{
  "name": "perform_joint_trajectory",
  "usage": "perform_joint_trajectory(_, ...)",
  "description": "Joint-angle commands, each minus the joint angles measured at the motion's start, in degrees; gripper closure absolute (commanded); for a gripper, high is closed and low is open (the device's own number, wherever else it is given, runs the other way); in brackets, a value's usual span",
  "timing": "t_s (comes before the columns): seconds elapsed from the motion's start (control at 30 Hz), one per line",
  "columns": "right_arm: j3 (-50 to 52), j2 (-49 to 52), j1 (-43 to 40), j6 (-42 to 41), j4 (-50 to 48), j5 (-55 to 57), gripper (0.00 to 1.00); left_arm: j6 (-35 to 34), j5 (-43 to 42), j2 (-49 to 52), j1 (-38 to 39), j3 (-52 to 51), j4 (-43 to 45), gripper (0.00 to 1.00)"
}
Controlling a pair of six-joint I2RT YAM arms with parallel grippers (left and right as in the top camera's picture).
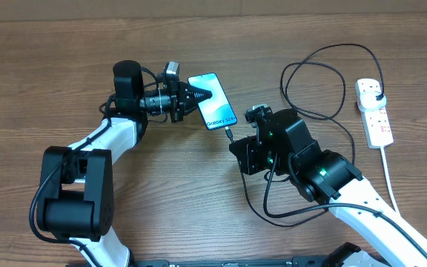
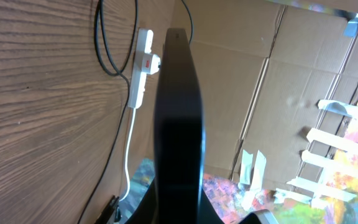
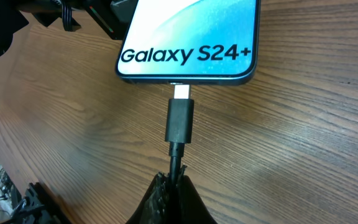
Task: Plug charger to phone and switch on socket
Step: 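Push the USB-C plug into the phone port with the right gripper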
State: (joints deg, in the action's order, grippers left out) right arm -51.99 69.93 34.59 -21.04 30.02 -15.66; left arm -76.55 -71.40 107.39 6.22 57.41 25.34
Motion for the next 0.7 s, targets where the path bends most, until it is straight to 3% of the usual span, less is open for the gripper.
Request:
perform_joint_trajectory(0.0,0.07,0.24,0.28,-0.39,-0.15,0.61,0.96,-0.83,-2.27,-0.09,-0.04,0.66,0.66,0.96)
perform_joint_trajectory(0.67,0.07,0.24,0.28,-0.39,0.04,0.61,0.96,-3.37,-1.92,-0.09,0.24,0.66,0.63,0.96)
